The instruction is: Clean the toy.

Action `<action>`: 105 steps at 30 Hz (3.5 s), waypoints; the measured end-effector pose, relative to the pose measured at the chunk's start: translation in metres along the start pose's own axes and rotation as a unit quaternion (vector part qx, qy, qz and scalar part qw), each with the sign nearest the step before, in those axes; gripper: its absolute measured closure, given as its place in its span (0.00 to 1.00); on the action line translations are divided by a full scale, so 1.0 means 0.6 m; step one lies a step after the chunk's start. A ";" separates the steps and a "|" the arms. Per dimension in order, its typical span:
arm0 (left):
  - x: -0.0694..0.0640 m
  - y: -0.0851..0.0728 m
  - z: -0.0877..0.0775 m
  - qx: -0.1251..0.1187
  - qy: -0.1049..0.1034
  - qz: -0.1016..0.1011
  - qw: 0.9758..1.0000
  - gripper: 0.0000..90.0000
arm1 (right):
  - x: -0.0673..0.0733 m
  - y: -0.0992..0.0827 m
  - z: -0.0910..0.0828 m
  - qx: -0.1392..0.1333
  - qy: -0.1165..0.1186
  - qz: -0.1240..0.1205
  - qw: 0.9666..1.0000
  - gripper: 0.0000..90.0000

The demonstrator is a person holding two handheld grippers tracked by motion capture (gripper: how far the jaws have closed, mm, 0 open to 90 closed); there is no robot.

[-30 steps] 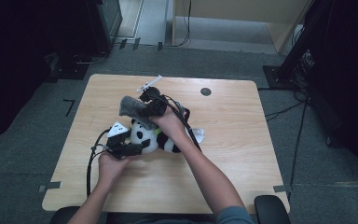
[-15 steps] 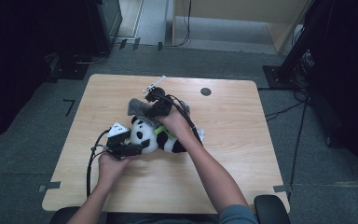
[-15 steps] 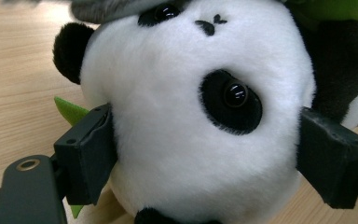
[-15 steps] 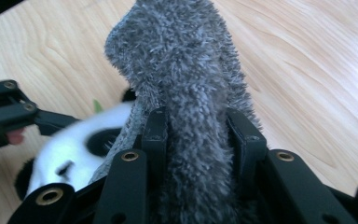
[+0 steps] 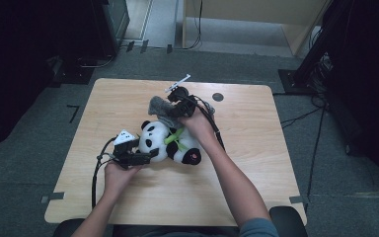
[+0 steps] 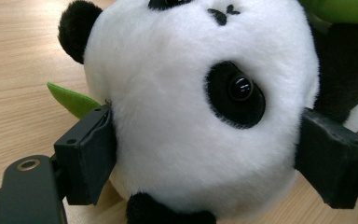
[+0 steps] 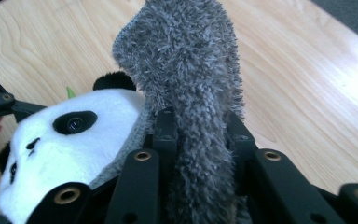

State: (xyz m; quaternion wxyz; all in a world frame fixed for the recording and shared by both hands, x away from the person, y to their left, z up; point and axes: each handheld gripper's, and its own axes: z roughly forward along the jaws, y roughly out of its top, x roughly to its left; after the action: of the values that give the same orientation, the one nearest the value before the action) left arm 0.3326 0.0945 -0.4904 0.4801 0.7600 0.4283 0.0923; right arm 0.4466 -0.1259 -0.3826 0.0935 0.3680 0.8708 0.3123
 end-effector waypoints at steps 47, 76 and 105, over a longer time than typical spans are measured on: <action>0.000 0.004 -0.003 -0.015 0.006 0.000 1.000 0.33 | 0.007 -0.044 -0.014 -0.049 -0.029 -0.050 0.997 0.80; 0.005 0.003 -0.004 -0.024 -0.008 0.000 1.000 0.21 | 0.121 -0.049 -0.012 -0.053 0.065 -0.100 0.991 0.80; 0.005 0.002 -0.002 -0.020 0.001 0.001 1.000 0.28 | -0.012 -0.048 -0.025 -0.055 -0.077 -0.044 0.995 0.82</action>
State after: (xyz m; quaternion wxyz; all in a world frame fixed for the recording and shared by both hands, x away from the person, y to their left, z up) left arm 0.3343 0.0972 -0.4893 0.4944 0.7506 0.4264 0.1017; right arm 0.4291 -0.1532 -0.3890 0.1934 0.3469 0.8580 0.3259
